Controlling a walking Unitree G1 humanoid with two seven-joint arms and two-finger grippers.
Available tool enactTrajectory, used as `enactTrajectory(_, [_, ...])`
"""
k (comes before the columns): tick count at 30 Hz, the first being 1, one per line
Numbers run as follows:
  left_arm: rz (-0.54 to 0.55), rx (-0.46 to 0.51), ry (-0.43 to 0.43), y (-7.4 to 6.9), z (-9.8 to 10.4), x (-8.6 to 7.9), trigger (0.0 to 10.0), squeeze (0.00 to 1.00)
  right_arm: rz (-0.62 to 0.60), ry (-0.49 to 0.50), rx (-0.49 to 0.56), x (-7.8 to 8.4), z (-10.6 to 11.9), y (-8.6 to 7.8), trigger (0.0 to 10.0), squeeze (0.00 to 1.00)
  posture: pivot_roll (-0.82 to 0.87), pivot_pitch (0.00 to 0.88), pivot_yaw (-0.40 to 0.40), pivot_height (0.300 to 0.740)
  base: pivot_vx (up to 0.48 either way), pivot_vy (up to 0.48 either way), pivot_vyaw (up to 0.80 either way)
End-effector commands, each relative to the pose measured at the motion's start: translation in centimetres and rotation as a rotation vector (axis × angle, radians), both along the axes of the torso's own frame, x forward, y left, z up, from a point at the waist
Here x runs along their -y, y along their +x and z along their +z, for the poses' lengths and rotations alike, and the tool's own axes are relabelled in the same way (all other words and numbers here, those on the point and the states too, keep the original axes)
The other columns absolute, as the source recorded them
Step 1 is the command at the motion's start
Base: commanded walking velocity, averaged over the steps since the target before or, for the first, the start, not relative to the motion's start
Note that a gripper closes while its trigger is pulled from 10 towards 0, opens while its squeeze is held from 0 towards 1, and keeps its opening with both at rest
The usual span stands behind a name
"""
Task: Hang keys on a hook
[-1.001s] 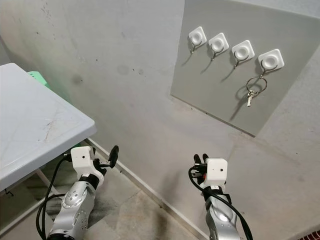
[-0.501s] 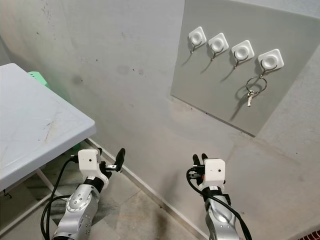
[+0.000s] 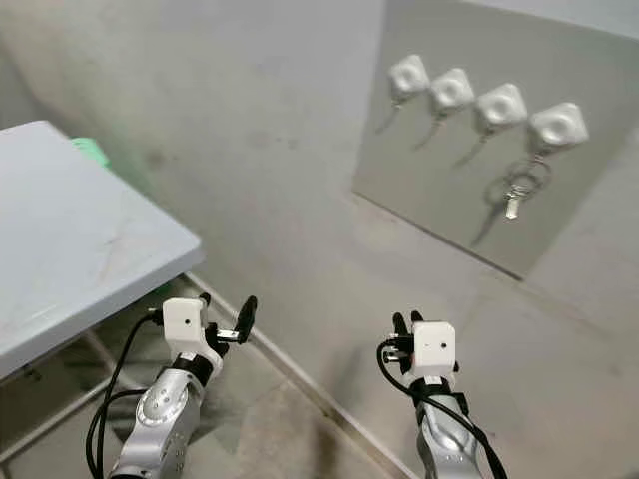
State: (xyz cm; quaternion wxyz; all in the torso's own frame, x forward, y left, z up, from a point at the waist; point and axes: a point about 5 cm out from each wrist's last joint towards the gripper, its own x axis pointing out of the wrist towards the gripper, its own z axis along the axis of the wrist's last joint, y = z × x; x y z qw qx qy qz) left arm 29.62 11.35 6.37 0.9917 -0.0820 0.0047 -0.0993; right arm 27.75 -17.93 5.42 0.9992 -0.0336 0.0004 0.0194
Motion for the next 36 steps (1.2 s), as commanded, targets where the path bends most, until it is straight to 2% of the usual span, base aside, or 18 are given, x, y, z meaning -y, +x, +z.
enactTrajectory(1, [0.007, 0.012, 0.01, -0.03, 0.13, -0.15, 10.0, 0.0, 0.004, -0.006, 0.004, -0.01, 0.06, 0.05, 10.0, 0.0, 0.03, 0.018, -0.057, 0.74, 0.0, 0.0, 0.8])
enactTrajectory(36, [0.055, 0.02, -0.004, 0.4, 0.4, -0.65, 10.0, 0.0, 0.032, -0.022, 0.002, -0.15, 0.22, 0.46, 10.0, 0.0, 0.03, 0.0, -0.077, 0.74, 0.0, 0.0, 0.8])
